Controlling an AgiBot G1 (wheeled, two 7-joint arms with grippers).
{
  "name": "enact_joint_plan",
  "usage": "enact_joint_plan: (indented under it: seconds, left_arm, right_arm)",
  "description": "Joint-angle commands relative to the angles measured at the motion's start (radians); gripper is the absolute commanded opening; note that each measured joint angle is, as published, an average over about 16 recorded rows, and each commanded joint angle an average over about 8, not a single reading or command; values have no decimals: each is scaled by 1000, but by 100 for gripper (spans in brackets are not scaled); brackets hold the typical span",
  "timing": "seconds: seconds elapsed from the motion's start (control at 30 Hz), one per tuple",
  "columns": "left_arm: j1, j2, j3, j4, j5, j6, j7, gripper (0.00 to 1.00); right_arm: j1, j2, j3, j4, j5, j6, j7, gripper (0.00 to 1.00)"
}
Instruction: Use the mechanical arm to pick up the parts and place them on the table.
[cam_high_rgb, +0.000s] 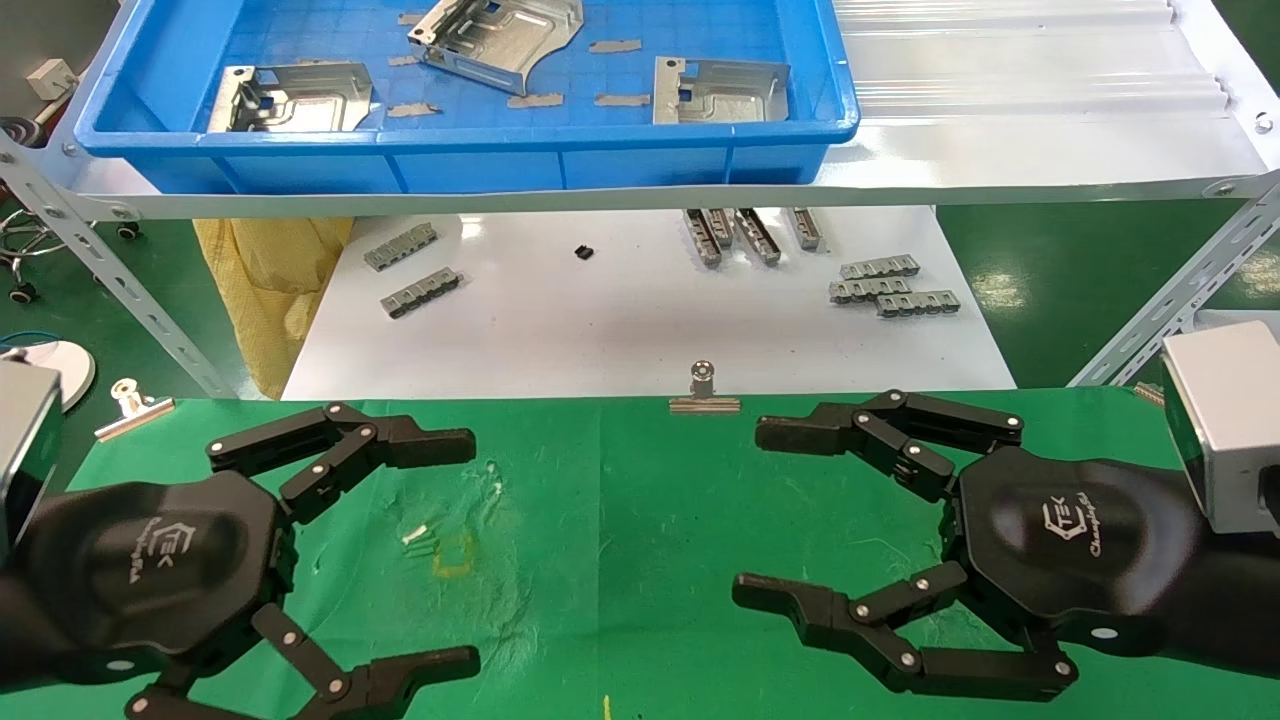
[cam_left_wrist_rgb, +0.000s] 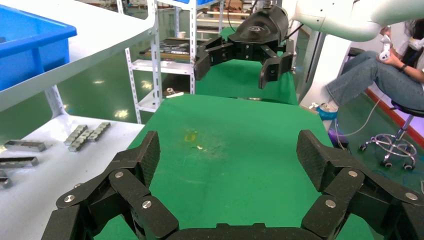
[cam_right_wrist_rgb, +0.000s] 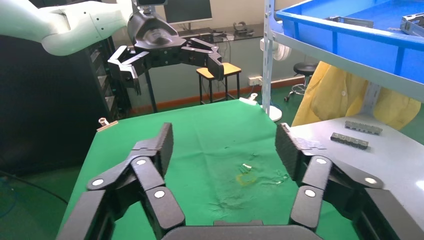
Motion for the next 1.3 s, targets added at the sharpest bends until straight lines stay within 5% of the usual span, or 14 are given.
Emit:
enact_joint_plan:
  seconds: [0.03,1.3]
  left_arm:
    - [0,0,0,0,0,0,0,100]
    - [0,0,0,0,0,0,0,100]
  right_arm:
    - [0,0,0,0,0,0,0,0]
    - [0,0,0,0,0,0,0,0]
